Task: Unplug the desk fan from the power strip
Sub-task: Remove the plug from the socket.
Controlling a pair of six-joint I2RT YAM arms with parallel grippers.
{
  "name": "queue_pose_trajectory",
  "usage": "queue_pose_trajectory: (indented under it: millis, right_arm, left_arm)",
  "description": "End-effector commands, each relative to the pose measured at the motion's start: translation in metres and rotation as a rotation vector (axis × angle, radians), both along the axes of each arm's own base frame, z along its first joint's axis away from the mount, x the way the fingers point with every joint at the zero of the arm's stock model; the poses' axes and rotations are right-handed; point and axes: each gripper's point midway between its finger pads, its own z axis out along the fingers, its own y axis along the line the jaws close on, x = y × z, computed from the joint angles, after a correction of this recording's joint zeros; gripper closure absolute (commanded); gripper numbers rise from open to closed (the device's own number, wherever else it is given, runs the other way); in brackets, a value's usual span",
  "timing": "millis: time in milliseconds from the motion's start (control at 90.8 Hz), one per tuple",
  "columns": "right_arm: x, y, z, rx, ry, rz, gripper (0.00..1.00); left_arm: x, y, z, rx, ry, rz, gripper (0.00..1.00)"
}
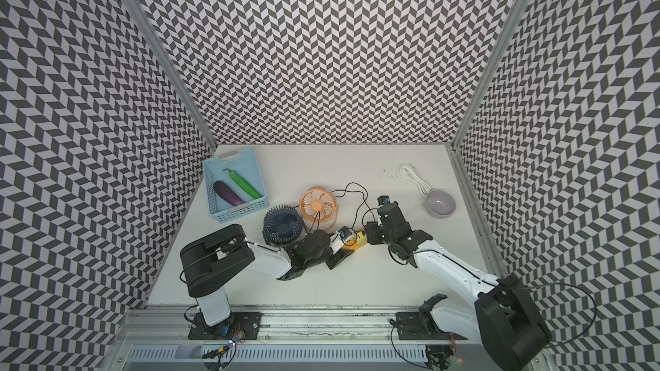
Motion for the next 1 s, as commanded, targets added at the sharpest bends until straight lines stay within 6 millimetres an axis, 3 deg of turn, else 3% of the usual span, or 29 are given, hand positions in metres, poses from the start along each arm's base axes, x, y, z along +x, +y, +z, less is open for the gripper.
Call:
queue_pose_trajectory:
  millis: [0,264,485,991]
  right_arm:
    - [0.007,0.003,0.006,-0.028,-0.025,0.005,0.46]
    - [0.008,0.0,0.002,-0.045,-0.022,-0.016,0.47]
    - [0.008,-0.003,0.005,-0.026,-0.036,-0.043,0.54]
    - [-0.001,0.016,0.006,0.033,-0.042,0.037,0.62]
  left_arm:
    - [-0.004,0.005,-0.007,0.055,0.017,-0.022,0.78]
    - [-0.003,0.005,-0.006,0.045,0.025,-0.016,0.78]
    - [-0.003,0.005,-0.006,0.039,0.027,-0.014,0.81]
    - [-0.001,0.004,-0.004,0.013,0.043,-0.006,0.81]
